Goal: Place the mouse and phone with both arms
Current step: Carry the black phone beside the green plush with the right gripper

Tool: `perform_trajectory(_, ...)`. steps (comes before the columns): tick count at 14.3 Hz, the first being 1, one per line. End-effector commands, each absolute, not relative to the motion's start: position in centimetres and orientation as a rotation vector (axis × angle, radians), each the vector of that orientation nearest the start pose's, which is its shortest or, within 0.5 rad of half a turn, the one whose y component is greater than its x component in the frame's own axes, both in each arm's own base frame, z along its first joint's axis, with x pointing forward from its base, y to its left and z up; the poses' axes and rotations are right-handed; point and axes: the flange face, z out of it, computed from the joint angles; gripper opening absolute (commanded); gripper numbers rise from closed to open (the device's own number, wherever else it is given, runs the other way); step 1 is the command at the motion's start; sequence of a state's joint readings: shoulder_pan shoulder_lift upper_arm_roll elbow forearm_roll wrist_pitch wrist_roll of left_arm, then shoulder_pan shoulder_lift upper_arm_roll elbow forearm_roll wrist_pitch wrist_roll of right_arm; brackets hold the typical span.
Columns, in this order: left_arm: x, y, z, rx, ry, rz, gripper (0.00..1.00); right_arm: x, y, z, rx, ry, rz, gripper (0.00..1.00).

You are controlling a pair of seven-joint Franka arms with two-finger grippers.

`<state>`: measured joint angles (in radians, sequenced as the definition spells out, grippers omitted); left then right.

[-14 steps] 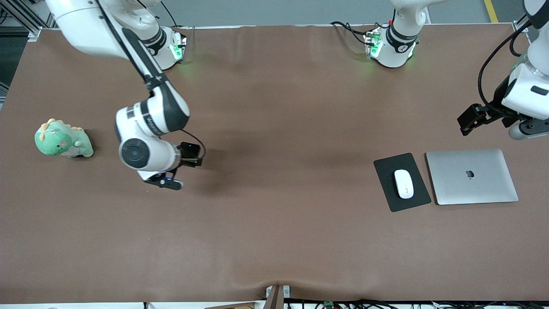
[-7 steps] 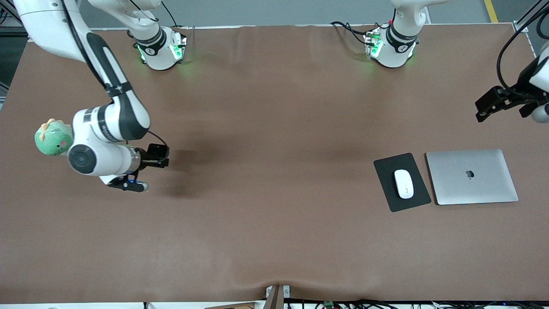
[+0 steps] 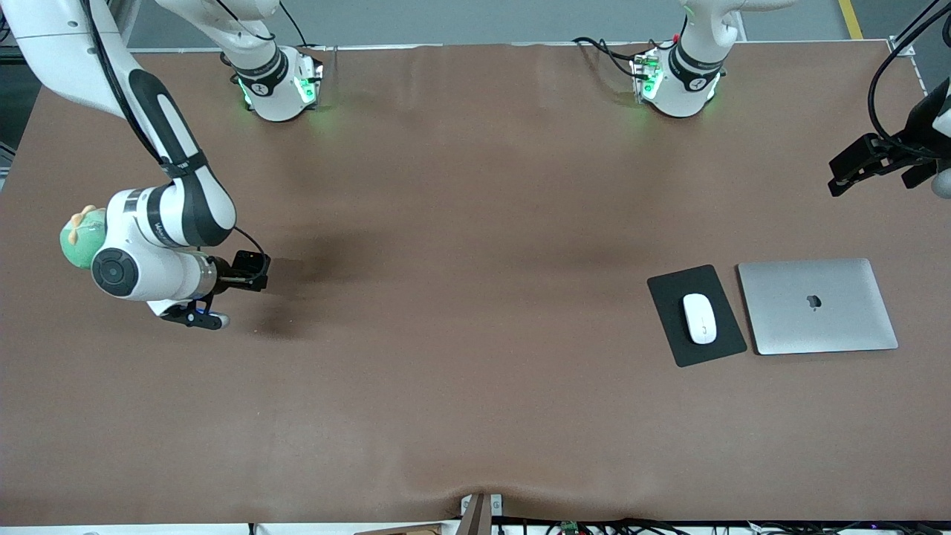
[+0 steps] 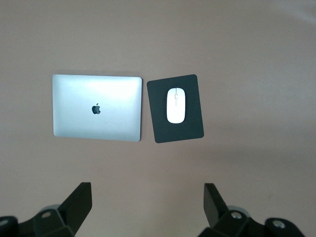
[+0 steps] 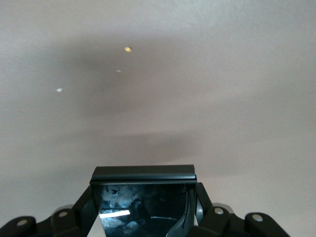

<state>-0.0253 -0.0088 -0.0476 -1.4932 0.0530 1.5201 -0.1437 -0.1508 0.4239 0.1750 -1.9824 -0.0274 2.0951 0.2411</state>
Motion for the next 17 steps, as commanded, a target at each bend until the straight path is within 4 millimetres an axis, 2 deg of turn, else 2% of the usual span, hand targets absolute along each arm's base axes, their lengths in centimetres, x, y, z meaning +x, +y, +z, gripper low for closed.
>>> perform_trajectory(1, 54.6, -3.6, 66.0, -3.105, -0.104, -0.061, 1.0, 56.8, -1.7, 23.0, -3.074, 0.255, 0.488, 0.0)
perform_trajectory(2, 54.7, -3.8, 66.0, -3.102, -0.1, -0.061, 1.0, 56.6, -2.6, 22.4, -3.067, 0.235, 0.484, 0.0)
perform_trajectory(5, 55.1, -4.0, 65.7, -3.107, -0.101, -0.068, 1.0, 55.8, -3.2, 20.6, -3.08, 0.155, 0.471, 0.0)
perform_trajectory(7, 55.2, -3.9, 65.4, -3.107, -0.113, -0.059, 1.0, 55.5, -5.1, 19.3, -3.073, 0.077, 0.478, 0.0)
perform_trajectory(8, 55.2, -3.9, 65.5, -3.107, -0.115, -0.061, 1.0, 55.4, -5.2, 19.0, -3.068, 0.063, 0.484, 0.0)
perform_trajectory(14, 55.5, -4.1, 65.4, -3.116, -0.119, -0.086, 1.0, 54.5, -6.7, 16.5, -3.039, 0.107, 0.548, 0.0)
perform_trajectory(15, 55.5, -4.1, 65.4, -3.116, -0.121, -0.088, 1.0, 54.4, -6.7, 16.3, -3.037, 0.107, 0.552, 0.15)
perform_trajectory(16, 55.5, -4.1, 65.4, -3.116, -0.121, -0.088, 1.0, 54.4, -6.4, 16.1, -3.035, 0.101, 0.559, 0.52)
perform_trajectory(17, 55.5, -4.1, 65.5, -3.117, -0.119, -0.091, 1.0, 54.5, -6.2, 16.3, -3.037, 0.097, 0.557, 1.0)
